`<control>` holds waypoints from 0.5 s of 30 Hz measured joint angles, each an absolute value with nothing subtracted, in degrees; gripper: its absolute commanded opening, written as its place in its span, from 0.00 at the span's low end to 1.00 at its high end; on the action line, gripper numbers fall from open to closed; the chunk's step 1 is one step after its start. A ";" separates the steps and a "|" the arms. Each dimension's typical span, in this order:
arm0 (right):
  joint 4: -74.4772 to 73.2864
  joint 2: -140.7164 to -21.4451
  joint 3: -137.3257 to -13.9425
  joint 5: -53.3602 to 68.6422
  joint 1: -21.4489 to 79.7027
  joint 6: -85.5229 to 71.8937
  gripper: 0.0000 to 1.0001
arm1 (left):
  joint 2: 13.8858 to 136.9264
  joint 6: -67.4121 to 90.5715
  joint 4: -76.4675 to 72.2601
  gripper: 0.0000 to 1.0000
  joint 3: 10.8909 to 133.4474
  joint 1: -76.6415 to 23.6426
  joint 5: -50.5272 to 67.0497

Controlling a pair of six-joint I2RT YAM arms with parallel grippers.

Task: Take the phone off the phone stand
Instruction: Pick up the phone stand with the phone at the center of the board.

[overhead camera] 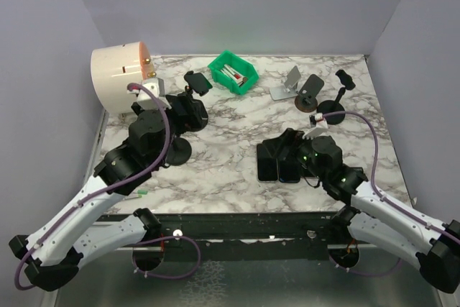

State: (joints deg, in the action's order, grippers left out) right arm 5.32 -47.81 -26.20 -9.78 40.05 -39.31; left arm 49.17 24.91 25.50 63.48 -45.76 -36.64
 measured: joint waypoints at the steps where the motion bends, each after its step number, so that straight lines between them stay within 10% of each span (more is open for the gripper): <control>1: 5.34 -47.31 -26.17 -9.21 40.05 -38.76 0.99 | 48.12 27.20 26.35 0.99 62.78 -45.76 -37.50; 15: 7.49 -44.60 -26.00 -6.09 40.05 -34.94 0.96 | 40.40 37.78 28.49 0.96 53.41 -45.76 -39.99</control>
